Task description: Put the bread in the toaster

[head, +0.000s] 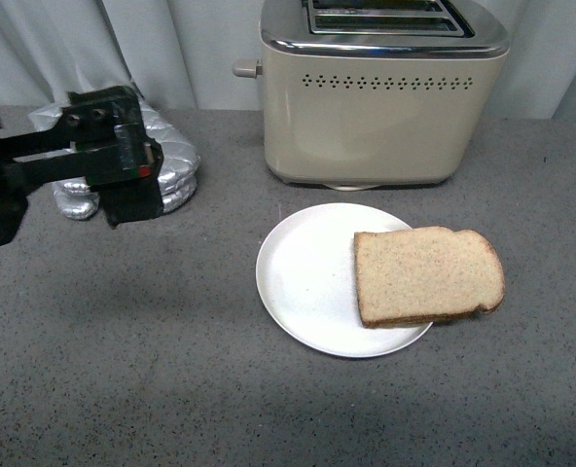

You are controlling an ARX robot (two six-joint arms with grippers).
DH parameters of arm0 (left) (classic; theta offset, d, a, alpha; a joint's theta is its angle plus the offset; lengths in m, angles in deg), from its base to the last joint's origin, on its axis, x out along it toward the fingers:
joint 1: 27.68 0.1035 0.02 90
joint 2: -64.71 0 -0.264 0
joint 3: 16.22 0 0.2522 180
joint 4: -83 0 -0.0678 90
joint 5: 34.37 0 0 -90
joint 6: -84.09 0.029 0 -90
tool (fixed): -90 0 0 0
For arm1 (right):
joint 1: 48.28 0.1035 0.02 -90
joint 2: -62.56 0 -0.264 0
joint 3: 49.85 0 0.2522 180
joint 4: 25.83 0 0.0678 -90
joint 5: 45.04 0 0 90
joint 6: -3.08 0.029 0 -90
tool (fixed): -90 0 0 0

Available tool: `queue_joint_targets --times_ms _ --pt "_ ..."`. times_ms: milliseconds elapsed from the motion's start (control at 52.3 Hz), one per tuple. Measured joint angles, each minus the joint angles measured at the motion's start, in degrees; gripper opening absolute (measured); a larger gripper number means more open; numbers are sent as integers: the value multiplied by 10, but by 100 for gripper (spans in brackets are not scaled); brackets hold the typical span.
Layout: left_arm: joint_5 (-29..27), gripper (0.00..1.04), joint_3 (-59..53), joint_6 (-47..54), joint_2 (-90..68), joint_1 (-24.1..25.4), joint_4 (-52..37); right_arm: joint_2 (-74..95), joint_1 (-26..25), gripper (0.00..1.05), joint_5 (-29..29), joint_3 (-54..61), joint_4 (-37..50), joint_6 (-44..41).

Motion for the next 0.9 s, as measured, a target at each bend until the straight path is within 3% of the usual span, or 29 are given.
queue_joint_targets --times_ms 76,134,229,344,516,611,745,898 --pt "-33 98 -61 4 92 -10 -6 0 0 95 0 0 0 0" --pt "-77 88 -116 53 102 -2 -132 0 0 95 0 0 0 0" --pt "-53 72 -195 121 158 44 -232 0 0 95 -1 0 0 0" --pt "-32 54 -216 151 252 77 -197 1 0 95 0 0 0 0" --pt "2 26 -215 167 386 106 -61 0 0 95 0 0 0 0" --pt "20 3 -216 171 455 126 -4 0 0 95 0 0 0 0" --pt "80 4 -216 175 520 174 56 0 0 95 0 0 0 0" --pt "88 4 -216 176 574 196 102 0 0 95 0 0 0 0"
